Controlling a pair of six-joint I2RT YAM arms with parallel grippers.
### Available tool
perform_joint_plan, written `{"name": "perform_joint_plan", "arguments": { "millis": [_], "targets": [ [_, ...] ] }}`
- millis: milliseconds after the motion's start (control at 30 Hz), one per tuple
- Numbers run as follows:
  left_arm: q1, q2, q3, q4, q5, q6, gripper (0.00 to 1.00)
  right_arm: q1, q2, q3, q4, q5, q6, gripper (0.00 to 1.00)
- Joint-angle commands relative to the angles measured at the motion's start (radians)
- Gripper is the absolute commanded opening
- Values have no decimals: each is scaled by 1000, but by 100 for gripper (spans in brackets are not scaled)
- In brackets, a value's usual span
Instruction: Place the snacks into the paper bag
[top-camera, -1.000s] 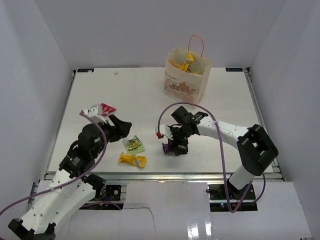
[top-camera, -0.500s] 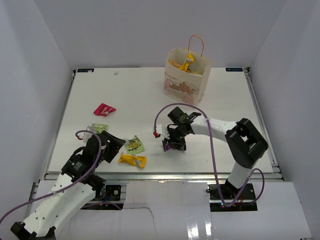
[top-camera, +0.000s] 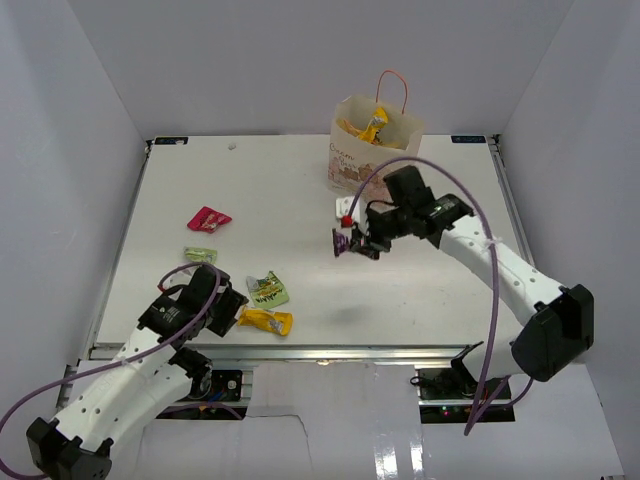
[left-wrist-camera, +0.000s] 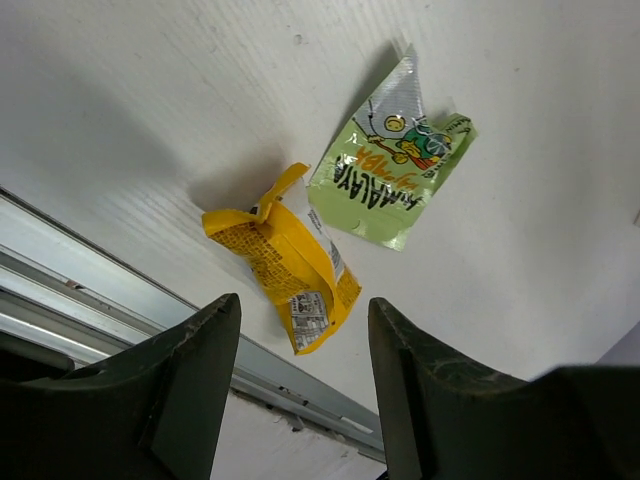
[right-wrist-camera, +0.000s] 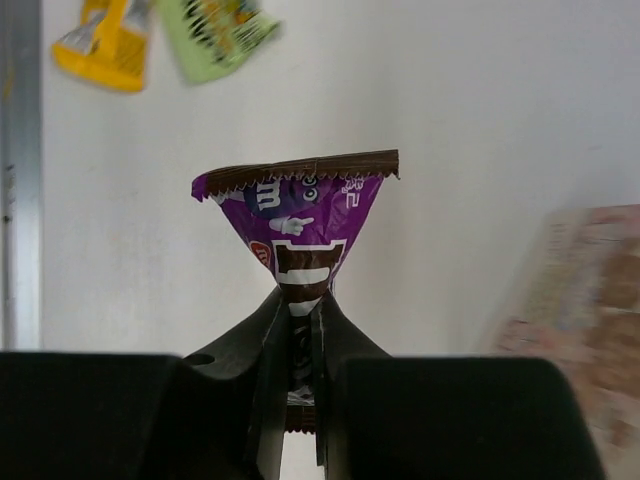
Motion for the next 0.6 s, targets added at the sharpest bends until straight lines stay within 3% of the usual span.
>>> {"name": "perform_joint_plan", "arguments": {
  "millis": [0, 300, 567],
  "targets": [
    [4, 35, -17, -38, 63, -187, 64, -81, -50, 209, -34, -129, -13, 14],
    [4, 83, -62, 51, 95, -175, 64, -346, 186, 761, 151, -46, 404, 13],
    [4, 97, -73, 86, 106, -165, 65, -390, 396, 863, 274, 107, 501, 12]
  ]
}}
